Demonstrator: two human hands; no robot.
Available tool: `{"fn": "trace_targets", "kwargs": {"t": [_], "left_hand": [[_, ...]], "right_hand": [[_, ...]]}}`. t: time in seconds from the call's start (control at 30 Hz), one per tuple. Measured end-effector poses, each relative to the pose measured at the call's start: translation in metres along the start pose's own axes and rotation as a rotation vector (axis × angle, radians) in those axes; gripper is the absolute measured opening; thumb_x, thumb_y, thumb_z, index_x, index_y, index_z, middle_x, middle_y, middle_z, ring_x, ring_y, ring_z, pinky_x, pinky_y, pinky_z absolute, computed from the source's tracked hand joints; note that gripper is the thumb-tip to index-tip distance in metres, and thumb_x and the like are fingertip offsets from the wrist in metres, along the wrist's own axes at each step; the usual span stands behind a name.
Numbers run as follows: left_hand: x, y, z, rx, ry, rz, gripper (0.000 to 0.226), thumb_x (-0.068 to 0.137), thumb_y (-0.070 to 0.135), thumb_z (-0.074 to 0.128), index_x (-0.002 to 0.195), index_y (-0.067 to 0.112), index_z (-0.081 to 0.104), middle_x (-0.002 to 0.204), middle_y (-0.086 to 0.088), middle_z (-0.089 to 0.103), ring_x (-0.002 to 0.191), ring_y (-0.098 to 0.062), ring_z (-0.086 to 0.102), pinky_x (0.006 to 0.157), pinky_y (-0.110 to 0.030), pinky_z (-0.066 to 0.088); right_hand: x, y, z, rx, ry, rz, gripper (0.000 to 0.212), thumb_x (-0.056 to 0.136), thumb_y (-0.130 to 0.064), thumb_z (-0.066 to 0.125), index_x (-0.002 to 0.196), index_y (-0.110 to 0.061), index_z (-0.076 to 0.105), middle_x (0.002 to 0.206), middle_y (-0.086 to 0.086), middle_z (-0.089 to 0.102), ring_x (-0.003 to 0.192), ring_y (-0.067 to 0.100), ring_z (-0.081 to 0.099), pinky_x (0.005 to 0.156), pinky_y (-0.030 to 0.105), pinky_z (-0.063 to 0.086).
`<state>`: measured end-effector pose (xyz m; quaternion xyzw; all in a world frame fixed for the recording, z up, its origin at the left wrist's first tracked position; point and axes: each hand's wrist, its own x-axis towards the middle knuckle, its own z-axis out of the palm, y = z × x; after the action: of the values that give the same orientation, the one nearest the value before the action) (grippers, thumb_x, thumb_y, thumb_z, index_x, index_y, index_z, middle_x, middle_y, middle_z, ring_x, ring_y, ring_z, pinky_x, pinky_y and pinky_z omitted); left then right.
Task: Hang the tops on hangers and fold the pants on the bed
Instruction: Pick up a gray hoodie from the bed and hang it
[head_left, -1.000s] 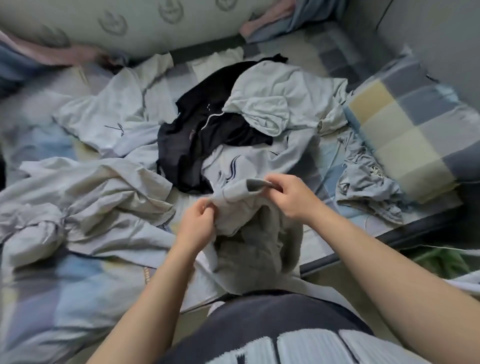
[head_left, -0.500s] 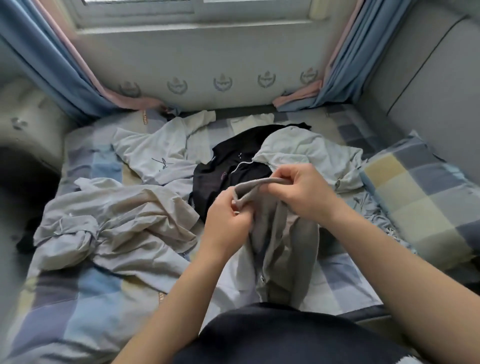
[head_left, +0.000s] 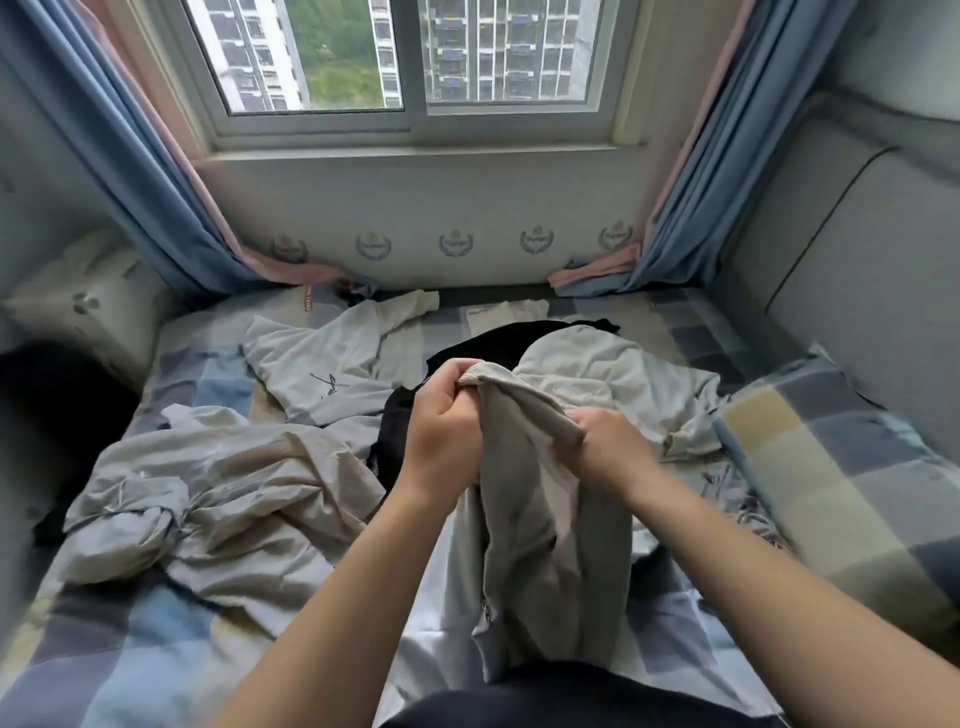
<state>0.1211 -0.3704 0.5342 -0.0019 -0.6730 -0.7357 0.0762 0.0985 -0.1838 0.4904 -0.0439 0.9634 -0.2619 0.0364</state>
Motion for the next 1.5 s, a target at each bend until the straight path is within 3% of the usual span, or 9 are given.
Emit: {"fn": "trace_targets", "kwargs": {"t": [0.23, 0.4, 0.63, 0.77, 0.93, 1.07, 1.23, 1.4, 1.5], "left_hand": [[0.021, -0.001, -0.013, 0.000, 0.191, 0.007, 0.026, 0.088, 0.014, 0.042, 0.086, 0.017, 0.068, 0.079, -0.002, 0.064, 0.078, -0.015, 0.056, 0.069, -0.029, 0.047], [0.043, -0.034, -0.025, 0.086, 0.387, -0.193, 0.028, 0.094, 0.001, 0.046, 0.083, 0.020, 0.063, 0.087, -0.010, 0.062, 0.085, -0.025, 0.055, 0.076, -0.042, 0.047], [-0.005, -0.066, 0.030, 0.271, -0.080, -0.232, 0.011, 0.092, 0.016, 0.072, 0.102, 0.020, 0.070, 0.097, 0.006, 0.074, 0.088, -0.004, 0.068, 0.073, -0.011, 0.050], [-0.045, -0.080, 0.055, 0.231, -0.452, -0.348, 0.049, 0.076, 0.043, 0.081, 0.118, 0.025, 0.061, 0.106, 0.006, 0.074, 0.101, -0.008, 0.070, 0.083, -0.022, 0.055], [-0.052, -0.103, 0.053, 0.563, -0.256, -0.240, 0.007, 0.092, 0.022, 0.062, 0.087, 0.024, 0.057, 0.081, 0.014, 0.066, 0.081, -0.005, 0.061, 0.075, -0.036, 0.050], [-0.043, -0.093, 0.047, 0.330, -0.171, -0.225, 0.017, 0.092, 0.015, 0.053, 0.076, 0.009, 0.054, 0.066, 0.018, 0.052, 0.064, -0.001, 0.043, 0.063, -0.026, 0.038], [-0.033, -0.066, 0.044, 0.086, -0.066, -0.207, 0.024, 0.101, 0.012, 0.055, 0.089, -0.008, 0.060, 0.075, -0.011, 0.056, 0.074, -0.021, 0.049, 0.069, -0.036, 0.040], [-0.021, -0.041, 0.036, -0.022, -0.011, -0.251, 0.033, 0.103, 0.016, 0.054, 0.079, 0.023, 0.075, 0.075, -0.009, 0.066, 0.074, -0.023, 0.060, 0.072, -0.037, 0.049], [-0.017, -0.030, 0.035, -0.105, 0.009, -0.273, 0.030, 0.103, 0.015, 0.055, 0.083, 0.019, 0.077, 0.081, -0.006, 0.073, 0.078, -0.018, 0.069, 0.073, -0.032, 0.056]], "right_hand": [[-0.015, 0.094, 0.040, -0.010, -0.081, 0.337, 0.015, 0.087, -0.014, 0.057, 0.072, -0.017, 0.061, 0.093, 0.018, 0.071, 0.094, 0.038, 0.065, 0.064, 0.033, 0.037], [-0.009, 0.104, 0.022, 0.237, -0.060, 0.293, 0.035, 0.089, -0.007, 0.064, 0.060, -0.020, 0.048, 0.066, -0.001, 0.057, 0.076, 0.021, 0.055, 0.062, 0.032, 0.033], [0.006, 0.048, -0.009, 0.779, 0.011, 0.302, 0.012, 0.091, -0.003, 0.058, 0.084, 0.005, 0.064, 0.075, 0.011, 0.058, 0.074, 0.020, 0.053, 0.067, 0.035, 0.041], [0.009, 0.019, -0.022, 0.890, 0.016, 0.307, 0.011, 0.091, -0.003, 0.056, 0.091, 0.008, 0.059, 0.078, 0.013, 0.053, 0.073, 0.023, 0.051, 0.064, 0.039, 0.043], [0.012, 0.001, -0.043, 1.165, 0.019, 0.341, 0.006, 0.097, -0.002, 0.056, 0.097, -0.007, 0.054, 0.091, 0.014, 0.055, 0.076, 0.021, 0.057, 0.050, 0.029, 0.051], [0.006, 0.012, -0.046, 1.342, -0.087, 0.321, 0.019, 0.099, -0.002, 0.055, 0.115, -0.010, 0.052, 0.112, 0.017, 0.063, 0.098, 0.030, 0.066, 0.089, 0.047, 0.058], [-0.021, 0.038, -0.019, 1.190, -0.222, 0.276, 0.020, 0.096, -0.007, 0.060, 0.115, -0.011, 0.058, 0.120, 0.013, 0.069, 0.107, 0.028, 0.065, 0.093, 0.046, 0.051], [-0.055, 0.052, 0.030, 0.817, -0.409, 0.146, 0.046, 0.087, -0.026, 0.078, 0.127, -0.021, 0.057, 0.126, -0.002, 0.064, 0.118, 0.006, 0.060, 0.096, 0.021, 0.050], [-0.063, 0.046, 0.055, 0.575, -0.471, 0.132, 0.049, 0.081, -0.047, 0.078, 0.122, -0.038, 0.052, 0.113, -0.028, 0.058, 0.100, -0.019, 0.055, 0.074, 0.004, 0.043]]}}
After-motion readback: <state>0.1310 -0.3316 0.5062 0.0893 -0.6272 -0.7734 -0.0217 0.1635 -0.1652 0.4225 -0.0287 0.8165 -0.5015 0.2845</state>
